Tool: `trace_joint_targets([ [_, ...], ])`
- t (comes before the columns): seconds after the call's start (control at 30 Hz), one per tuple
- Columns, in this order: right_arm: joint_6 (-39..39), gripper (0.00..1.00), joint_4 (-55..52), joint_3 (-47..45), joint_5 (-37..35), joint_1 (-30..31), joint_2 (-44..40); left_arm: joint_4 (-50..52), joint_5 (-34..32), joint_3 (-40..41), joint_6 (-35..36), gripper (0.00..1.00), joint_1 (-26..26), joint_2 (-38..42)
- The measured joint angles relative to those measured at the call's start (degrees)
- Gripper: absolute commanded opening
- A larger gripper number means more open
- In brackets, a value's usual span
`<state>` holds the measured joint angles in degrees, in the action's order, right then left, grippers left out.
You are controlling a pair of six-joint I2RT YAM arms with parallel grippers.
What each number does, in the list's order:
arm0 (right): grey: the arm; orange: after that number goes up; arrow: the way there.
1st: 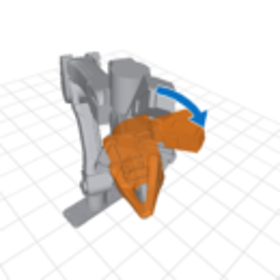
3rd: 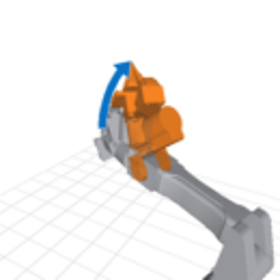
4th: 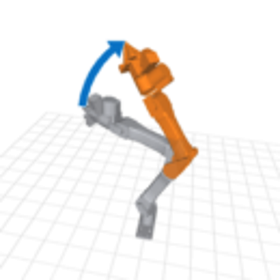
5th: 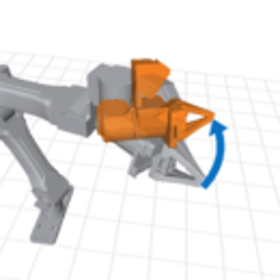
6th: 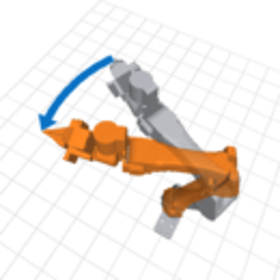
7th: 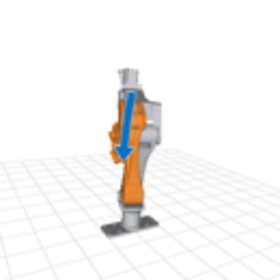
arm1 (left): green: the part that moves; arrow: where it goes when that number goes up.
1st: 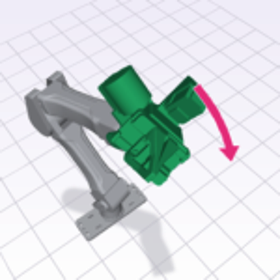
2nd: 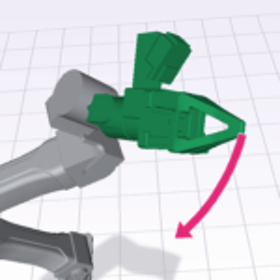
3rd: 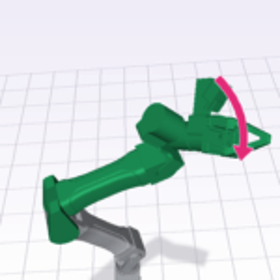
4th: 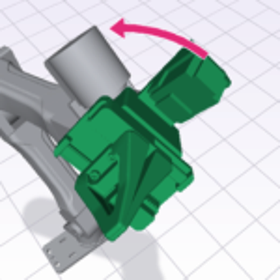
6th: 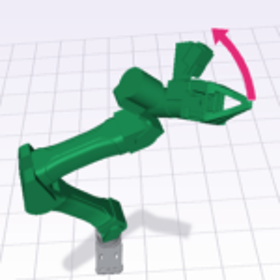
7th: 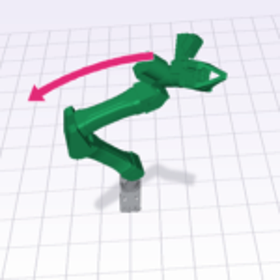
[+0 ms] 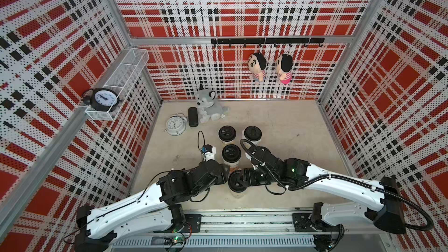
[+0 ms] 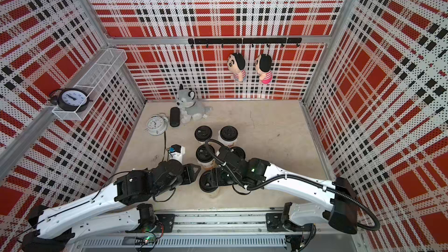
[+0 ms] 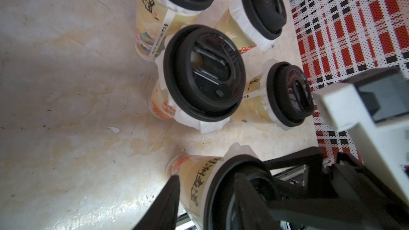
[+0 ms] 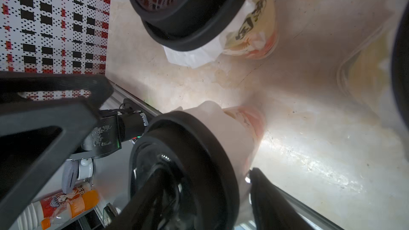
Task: Put the leak-proof paper on the milk tea cups
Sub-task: Secure the cup lid on the cup.
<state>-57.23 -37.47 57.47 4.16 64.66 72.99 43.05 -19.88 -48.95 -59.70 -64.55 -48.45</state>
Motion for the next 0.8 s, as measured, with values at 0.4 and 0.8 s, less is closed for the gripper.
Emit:
trace_joint_targets([
  [0.4, -0.48, 0.66, -3.58, 3.28, -1.90, 0.31, 0.46, 2.08, -4.48, -2.23, 2.60, 0.47, 2.21, 1.22],
  [0.8, 1.57, 0.68, -15.04, 11.30, -7.34, 0.48, 3.21, 2.45, -4.37, -2.23, 5.75, 0.47, 5.73, 1.25],
])
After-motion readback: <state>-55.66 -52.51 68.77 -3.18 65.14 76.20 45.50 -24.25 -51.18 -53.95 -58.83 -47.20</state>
